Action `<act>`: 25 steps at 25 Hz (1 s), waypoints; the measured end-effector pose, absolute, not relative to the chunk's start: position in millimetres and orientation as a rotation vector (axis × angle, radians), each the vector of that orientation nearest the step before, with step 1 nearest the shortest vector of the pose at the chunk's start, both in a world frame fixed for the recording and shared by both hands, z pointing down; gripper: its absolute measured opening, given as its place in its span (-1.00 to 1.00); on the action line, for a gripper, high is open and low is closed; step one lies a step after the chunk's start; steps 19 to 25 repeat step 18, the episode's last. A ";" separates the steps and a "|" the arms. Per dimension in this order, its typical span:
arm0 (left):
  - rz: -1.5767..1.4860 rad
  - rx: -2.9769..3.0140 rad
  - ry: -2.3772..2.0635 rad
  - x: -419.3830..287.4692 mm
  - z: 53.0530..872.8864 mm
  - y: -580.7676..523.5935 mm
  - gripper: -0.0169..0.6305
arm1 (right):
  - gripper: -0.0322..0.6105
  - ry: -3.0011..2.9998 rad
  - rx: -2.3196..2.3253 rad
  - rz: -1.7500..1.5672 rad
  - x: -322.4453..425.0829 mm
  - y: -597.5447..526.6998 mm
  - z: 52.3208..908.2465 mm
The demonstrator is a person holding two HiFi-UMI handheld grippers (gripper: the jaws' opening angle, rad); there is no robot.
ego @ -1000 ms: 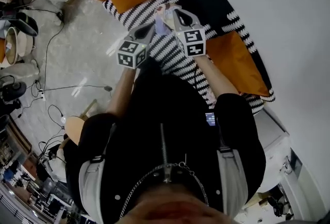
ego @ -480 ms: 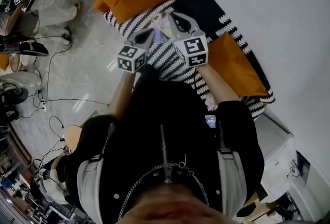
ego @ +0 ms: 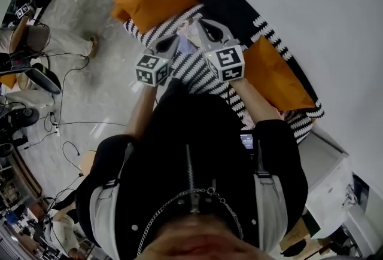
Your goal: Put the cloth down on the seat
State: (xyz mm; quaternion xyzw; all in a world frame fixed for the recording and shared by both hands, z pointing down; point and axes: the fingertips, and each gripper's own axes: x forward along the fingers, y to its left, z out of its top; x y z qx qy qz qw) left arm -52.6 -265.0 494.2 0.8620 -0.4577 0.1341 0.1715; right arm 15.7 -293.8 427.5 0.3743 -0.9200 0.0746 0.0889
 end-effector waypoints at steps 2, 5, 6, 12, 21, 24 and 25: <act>0.378 2.450 -1.304 -53.2 490.4 -264.2 -0.92 | -0.89 -2.733 1.119 0.222 17.5 -293.7 428.0; 0.380 2.451 -1.304 -57.3 488.0 -262.1 -0.92 | -0.89 -2.726 1.128 0.227 17.6 -293.5 426.0; 0.381 2.452 -1.303 -58.6 487.0 -261.2 -0.92 | -0.89 -2.726 1.129 0.226 16.7 -292.3 424.4; 0.391 2.463 -1.286 -59.6 485.3 -255.7 -0.92 | -0.89 -2.735 1.134 0.223 13.5 -286.5 416.9; 0.392 2.453 -1.281 -55.2 490.5 -249.3 -0.92 | -0.89 -2.727 1.128 0.236 19.0 -281.2 420.3; 0.392 2.453 -1.281 -55.2 490.5 -249.3 -0.92 | -0.89 -2.727 1.128 0.236 19.0 -281.2 420.3; 0.392 2.453 -1.281 -55.2 490.5 -249.3 -0.92 | -0.89 -2.727 1.128 0.236 19.0 -281.2 420.3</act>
